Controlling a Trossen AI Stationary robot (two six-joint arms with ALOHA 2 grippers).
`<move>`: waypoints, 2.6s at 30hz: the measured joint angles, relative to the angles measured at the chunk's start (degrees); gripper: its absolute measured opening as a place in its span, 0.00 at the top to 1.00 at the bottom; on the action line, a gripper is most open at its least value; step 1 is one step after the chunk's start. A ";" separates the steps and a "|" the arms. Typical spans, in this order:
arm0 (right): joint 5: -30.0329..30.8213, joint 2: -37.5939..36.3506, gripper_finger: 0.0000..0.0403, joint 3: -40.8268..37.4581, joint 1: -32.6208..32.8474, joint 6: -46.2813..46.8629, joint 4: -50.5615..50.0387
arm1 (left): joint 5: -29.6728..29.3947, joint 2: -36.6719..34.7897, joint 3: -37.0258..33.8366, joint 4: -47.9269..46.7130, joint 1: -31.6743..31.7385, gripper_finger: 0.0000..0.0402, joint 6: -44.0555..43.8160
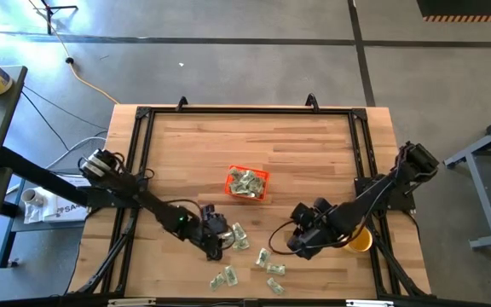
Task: Pick and place Stevia / Truvia into bins
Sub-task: Put the light green stevia packet into the orange bin
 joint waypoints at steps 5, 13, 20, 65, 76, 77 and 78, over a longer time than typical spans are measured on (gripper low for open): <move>1.44 0.02 0.54 0.00 0.10 0.00 -0.08 | 1.57 1.41 0.02 1.22 2.84 0.45 -2.06; 2.73 0.02 0.55 0.00 0.08 -0.24 -0.67 | 8.53 2.43 0.09 1.48 4.11 0.69 4.43; 4.34 0.13 0.55 0.00 -0.07 -0.12 -0.90 | 7.18 2.37 0.32 -1.85 4.17 0.94 3.05; 0.46 1.68 0.55 0.00 5.28 -16.07 10.70 | 11.60 -3.95 30.61 -44.05 20.32 0.40 17.73; -14.69 15.35 0.54 -0.02 6.81 -31.07 28.08 | 3.43 -3.33 30.59 -46.70 5.32 0.40 1.48; -15.56 16.52 0.54 -0.02 6.81 -31.10 30.37 | 2.89 -3.38 30.60 -46.48 4.57 0.40 0.41; -16.20 17.47 0.53 -0.02 6.80 -30.97 32.06 | 2.37 -3.38 30.61 -46.60 3.90 0.40 -0.46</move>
